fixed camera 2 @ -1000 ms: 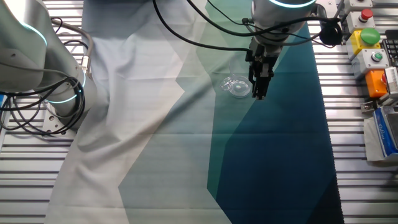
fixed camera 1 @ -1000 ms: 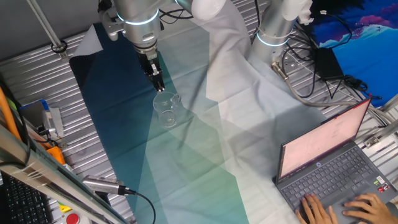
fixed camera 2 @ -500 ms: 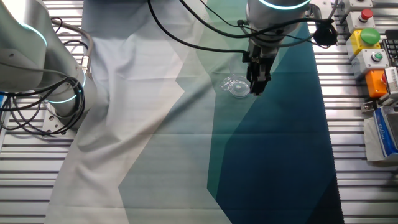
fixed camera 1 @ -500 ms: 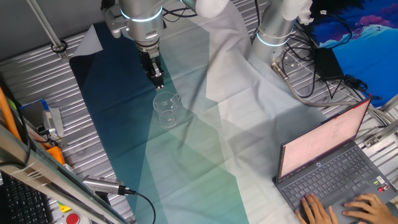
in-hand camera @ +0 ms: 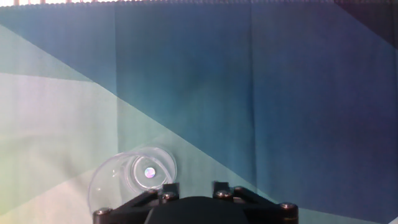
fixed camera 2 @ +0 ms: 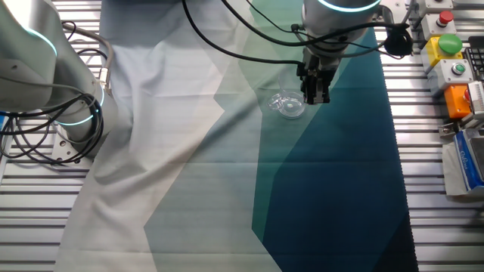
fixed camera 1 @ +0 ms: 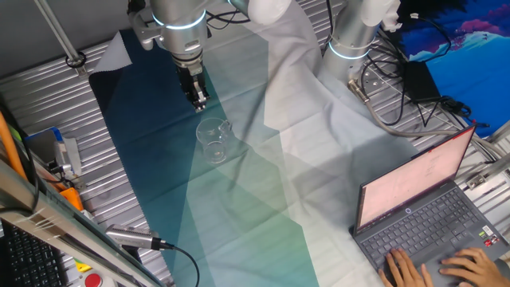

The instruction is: Pick up the cup

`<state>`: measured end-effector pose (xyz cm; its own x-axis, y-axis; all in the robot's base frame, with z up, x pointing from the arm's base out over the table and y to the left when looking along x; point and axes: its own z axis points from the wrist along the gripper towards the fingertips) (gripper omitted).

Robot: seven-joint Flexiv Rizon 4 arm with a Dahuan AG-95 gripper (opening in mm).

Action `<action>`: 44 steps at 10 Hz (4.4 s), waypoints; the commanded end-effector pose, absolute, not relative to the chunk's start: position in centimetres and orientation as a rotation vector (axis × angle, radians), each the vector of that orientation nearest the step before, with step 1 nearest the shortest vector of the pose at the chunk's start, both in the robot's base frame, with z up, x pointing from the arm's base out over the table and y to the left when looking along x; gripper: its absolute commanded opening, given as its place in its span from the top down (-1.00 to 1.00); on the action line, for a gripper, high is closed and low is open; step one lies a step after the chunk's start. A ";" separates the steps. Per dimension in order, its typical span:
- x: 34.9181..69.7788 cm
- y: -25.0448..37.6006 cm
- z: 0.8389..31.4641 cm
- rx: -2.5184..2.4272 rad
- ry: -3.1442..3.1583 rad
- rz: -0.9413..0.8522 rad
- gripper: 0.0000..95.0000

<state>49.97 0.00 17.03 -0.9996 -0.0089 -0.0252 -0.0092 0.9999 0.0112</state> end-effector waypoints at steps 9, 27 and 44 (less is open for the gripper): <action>50.0 0.0 17.0 -0.044 3.117 0.016 1.00; 50.1 0.4 16.9 -0.072 3.116 0.017 1.00; 50.2 1.1 17.9 -0.595 3.087 0.025 1.00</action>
<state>50.68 1.97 17.39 -0.9570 -0.2899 0.0048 -0.2899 0.9570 0.0140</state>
